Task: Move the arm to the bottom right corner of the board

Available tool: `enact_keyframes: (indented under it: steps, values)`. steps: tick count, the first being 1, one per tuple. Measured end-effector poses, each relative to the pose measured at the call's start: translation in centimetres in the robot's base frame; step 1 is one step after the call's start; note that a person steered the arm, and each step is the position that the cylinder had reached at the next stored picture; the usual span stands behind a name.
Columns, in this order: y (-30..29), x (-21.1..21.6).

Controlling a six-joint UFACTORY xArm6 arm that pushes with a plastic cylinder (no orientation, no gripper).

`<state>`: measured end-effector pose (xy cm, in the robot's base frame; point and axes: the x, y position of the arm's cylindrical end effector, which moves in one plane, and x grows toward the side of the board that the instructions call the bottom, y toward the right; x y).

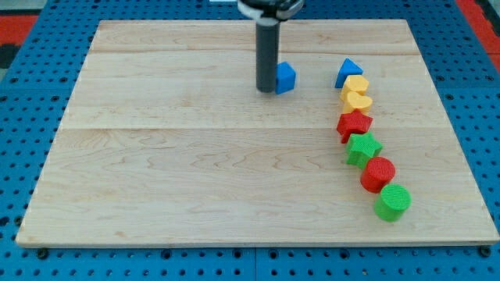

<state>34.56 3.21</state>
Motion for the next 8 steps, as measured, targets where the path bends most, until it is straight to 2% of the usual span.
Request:
enact_keyframes:
  steps: [1, 2, 4, 6, 8]
  values:
    - [4.1, -0.6]
    - [5.4, -4.1]
    - [2.8, -9.1]
    - [7.3, -6.6]
    - [7.6, -11.9]
